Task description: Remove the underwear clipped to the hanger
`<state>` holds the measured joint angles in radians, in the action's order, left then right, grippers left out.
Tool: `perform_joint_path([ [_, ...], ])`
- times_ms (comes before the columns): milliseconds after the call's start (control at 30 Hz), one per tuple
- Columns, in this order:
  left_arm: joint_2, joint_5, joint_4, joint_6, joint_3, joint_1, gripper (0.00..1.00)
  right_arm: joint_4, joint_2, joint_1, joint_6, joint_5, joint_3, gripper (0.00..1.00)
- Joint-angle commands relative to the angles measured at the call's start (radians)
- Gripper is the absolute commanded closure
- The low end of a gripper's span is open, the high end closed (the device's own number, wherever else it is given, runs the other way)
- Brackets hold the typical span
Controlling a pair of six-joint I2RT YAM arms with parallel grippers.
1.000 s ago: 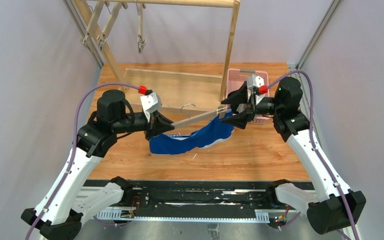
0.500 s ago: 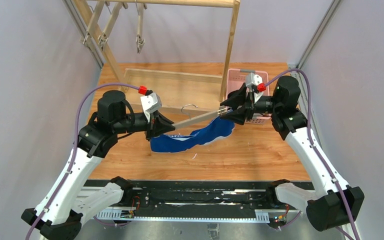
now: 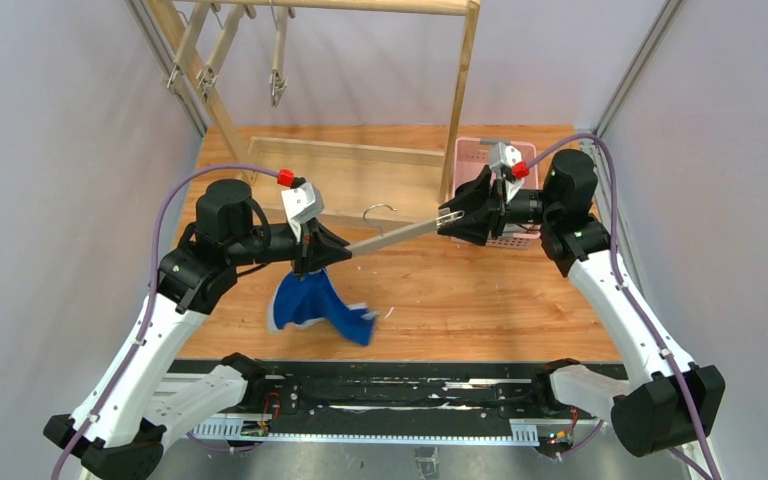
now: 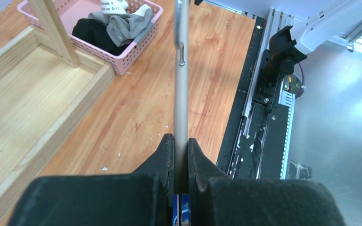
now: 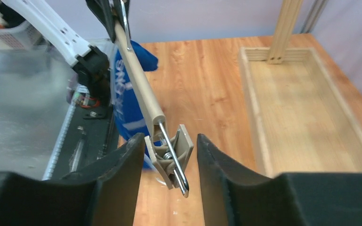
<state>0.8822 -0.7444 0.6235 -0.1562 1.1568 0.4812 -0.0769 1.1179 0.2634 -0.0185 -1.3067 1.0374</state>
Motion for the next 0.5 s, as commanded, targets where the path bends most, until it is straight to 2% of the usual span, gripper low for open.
perform_joint_path([
  [0, 0.003, -0.002, -0.082, 0.024, -0.003, 0.005, 1.00, -0.031, -0.015, 0.010, 0.009, 0.048, 0.016, 0.39],
  [67, 0.004, 0.002, -0.091, 0.031, 0.001, 0.005, 1.00, -0.028, -0.031, 0.011, 0.006, 0.084, 0.010, 0.32],
  [233, -0.001, -0.008, -0.146, 0.072, 0.007, 0.005, 1.00, -0.070, -0.114, 0.010, 0.032, 0.260, -0.064, 0.29],
  [467, -0.017, -0.004, -0.340, 0.215, -0.062, 0.005, 1.00, -0.390, -0.236, 0.011, 0.266, 0.415, -0.317, 0.29],
])
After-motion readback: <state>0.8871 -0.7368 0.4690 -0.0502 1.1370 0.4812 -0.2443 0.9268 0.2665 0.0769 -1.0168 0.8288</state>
